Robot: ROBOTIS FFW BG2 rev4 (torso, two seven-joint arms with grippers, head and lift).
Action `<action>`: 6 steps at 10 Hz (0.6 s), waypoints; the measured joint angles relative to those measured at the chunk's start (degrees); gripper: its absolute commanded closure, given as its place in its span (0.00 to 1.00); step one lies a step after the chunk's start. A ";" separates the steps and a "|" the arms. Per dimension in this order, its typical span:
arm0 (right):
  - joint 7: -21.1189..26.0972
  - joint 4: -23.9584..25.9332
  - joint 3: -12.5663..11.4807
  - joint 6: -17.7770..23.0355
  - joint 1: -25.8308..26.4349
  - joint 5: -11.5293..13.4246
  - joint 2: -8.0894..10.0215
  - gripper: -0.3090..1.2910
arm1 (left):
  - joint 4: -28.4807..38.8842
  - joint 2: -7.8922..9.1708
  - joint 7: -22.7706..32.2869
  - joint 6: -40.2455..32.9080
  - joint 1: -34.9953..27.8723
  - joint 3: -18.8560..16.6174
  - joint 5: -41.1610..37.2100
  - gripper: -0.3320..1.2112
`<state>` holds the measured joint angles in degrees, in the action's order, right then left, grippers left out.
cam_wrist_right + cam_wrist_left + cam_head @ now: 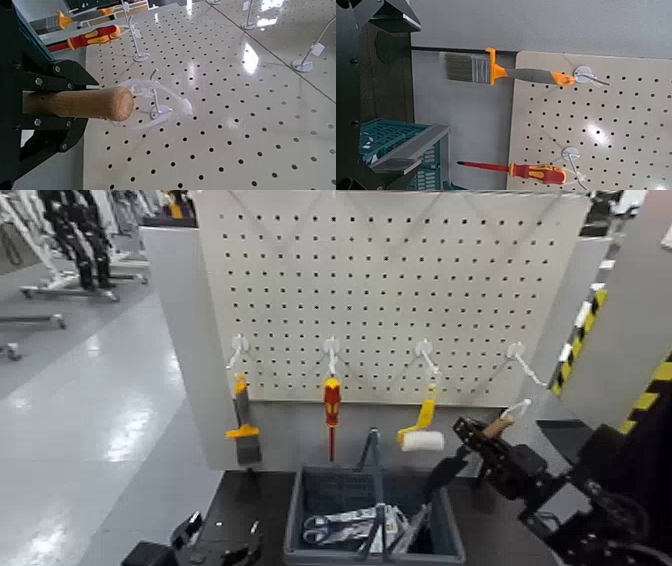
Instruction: Put the tool with the wooden handle into the crate.
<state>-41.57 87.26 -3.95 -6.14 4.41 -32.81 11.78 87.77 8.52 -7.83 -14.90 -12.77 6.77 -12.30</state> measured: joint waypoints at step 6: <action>1.51 -10.77 9.56 2.35 4.17 -3.40 -1.23 0.87 | -0.32 0.00 -0.44 0.14 0.38 0.08 0.00 0.29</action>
<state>-40.05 76.48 5.62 -3.79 8.59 -36.21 10.55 87.45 8.52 -8.26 -14.76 -12.39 6.86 -12.30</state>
